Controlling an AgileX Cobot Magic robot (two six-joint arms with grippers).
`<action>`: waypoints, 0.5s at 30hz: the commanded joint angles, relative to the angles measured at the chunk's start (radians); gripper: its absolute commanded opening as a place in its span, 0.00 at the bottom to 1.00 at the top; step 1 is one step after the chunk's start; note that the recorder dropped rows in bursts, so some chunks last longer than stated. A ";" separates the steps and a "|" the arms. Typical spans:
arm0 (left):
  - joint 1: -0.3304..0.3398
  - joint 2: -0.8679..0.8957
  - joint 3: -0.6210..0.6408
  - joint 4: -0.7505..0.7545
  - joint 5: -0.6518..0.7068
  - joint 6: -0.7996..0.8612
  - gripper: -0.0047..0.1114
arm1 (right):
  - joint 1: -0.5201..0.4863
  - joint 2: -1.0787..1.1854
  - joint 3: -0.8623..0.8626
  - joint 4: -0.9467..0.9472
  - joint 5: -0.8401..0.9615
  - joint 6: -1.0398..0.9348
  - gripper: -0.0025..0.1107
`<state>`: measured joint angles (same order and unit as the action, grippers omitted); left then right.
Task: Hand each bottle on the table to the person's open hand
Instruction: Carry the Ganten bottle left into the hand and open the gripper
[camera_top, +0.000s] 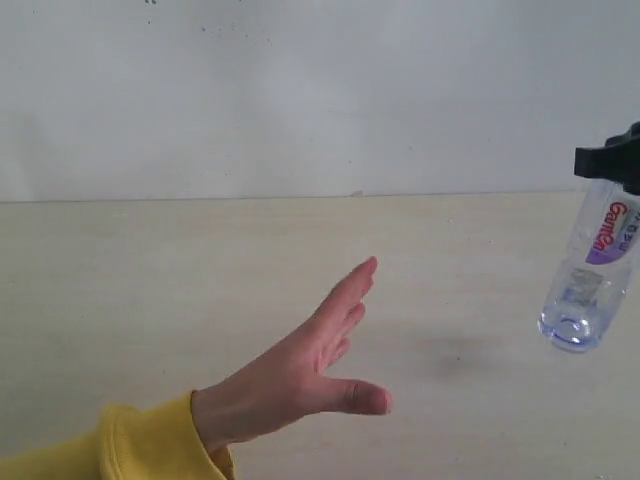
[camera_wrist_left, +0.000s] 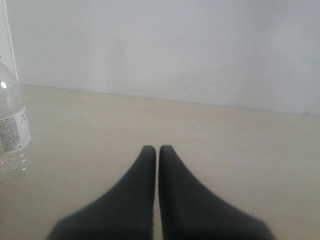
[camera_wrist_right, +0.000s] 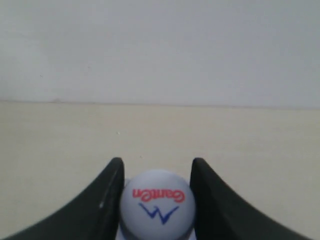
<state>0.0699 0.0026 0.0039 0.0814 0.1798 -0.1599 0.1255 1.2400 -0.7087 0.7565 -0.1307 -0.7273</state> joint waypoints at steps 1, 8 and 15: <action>0.003 -0.003 -0.004 0.004 -0.001 -0.001 0.08 | 0.067 -0.125 -0.021 -0.012 0.131 -0.016 0.02; 0.003 -0.003 -0.004 0.004 -0.001 -0.001 0.08 | 0.217 -0.136 -0.029 -0.009 0.287 -0.021 0.02; 0.003 -0.003 -0.004 0.004 -0.001 -0.001 0.08 | 0.474 -0.078 -0.048 0.003 0.193 -0.041 0.02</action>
<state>0.0699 0.0026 0.0039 0.0814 0.1798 -0.1599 0.5575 1.1491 -0.7407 0.7567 0.1193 -0.7587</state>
